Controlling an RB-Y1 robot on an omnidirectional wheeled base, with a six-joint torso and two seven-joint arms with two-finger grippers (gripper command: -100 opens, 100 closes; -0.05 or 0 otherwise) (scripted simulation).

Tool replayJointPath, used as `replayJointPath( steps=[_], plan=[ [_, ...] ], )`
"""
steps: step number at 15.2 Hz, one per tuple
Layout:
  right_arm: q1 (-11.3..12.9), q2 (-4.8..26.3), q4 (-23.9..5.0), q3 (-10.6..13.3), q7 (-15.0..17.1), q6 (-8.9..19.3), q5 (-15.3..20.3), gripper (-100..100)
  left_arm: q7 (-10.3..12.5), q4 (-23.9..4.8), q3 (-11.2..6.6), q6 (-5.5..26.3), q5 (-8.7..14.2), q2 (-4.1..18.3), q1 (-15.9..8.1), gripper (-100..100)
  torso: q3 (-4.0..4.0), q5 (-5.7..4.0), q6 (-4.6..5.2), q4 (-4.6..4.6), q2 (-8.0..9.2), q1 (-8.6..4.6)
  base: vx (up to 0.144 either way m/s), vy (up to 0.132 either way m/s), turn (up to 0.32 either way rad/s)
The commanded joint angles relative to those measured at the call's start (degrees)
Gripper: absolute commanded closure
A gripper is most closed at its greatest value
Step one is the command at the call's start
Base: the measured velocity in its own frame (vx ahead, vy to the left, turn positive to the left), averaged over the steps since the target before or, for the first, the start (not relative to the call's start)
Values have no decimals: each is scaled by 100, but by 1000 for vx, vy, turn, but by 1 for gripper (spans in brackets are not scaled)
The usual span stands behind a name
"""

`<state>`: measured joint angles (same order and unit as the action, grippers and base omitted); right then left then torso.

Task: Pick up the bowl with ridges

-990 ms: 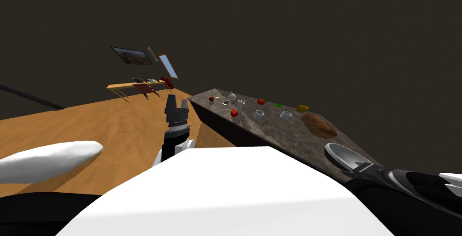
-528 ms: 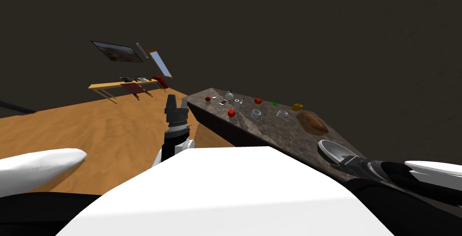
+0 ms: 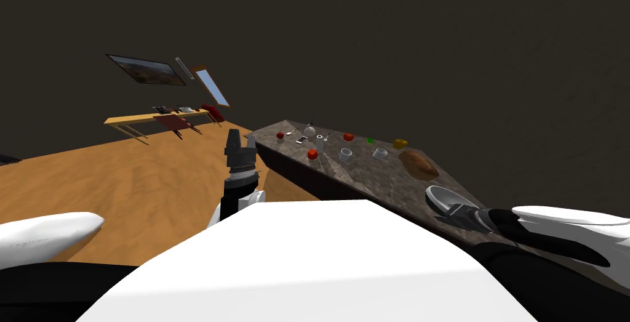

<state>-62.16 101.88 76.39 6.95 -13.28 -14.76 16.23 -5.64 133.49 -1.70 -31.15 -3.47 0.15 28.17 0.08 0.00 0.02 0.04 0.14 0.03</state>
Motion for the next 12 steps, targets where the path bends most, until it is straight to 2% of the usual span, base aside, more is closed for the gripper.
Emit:
replayJointPath(
  steps=[1, 2, 3, 4, 5, 9, 10, 12],
  plan=[
    [-75, 120, 259, -65, 91, 209, 28, -100, 0, 0, 0, 0, 0, 0, 0, 0, 0, 0, 0, 0, 0, 0, -4, -19, -77],
    [-50, 200, 403, -41, 173, 351, 74, -100, 0, 0, 0, 0, 0, 0, 0, 0, 0, 1, 2, 0, 0, -1, -3, -25, -108],
    [-50, 200, 431, -41, 173, 351, 74, -100, 0, 0, 0, 0, 0, 0, 0, 0, 0, 0, 1, 0, 0, -3, -11, -37, -88],
    [-64, 165, 318, -56, 128, 247, 48, -100, 0, 0, 0, 0, 0, 0, 0, 0, 1, -1, 2, 0, 2, -7, -10, -25, -26],
    [-98, 173, 349, -87, 133, 282, 42, 100, 0, 0, 0, 0, 0, 0, 0, 0, 2, -1, 1, 1, 3, -6, -4, -6, 5],
    [-89, 178, 327, -96, 139, 300, 38, 100, 0, 0, 0, 0, 0, 0, 0, 0, -2, -18, -1, -5, 2, 6, -1, -1, 3],
    [-99, 39, 87, -89, 8, 68, -18, 100, 0, 0, 0, 0, 0, 0, 0, 0, -2, -17, -1, -5, 1, 7, -5, -11, 37],
    [-99, 39, 87, -89, 8, 68, -18, 100, 0, 0, 0, 0, 0, 0, 0, 0, 1, -15, 1, -3, 6, 1, -12, -15, 43]
  ],
)
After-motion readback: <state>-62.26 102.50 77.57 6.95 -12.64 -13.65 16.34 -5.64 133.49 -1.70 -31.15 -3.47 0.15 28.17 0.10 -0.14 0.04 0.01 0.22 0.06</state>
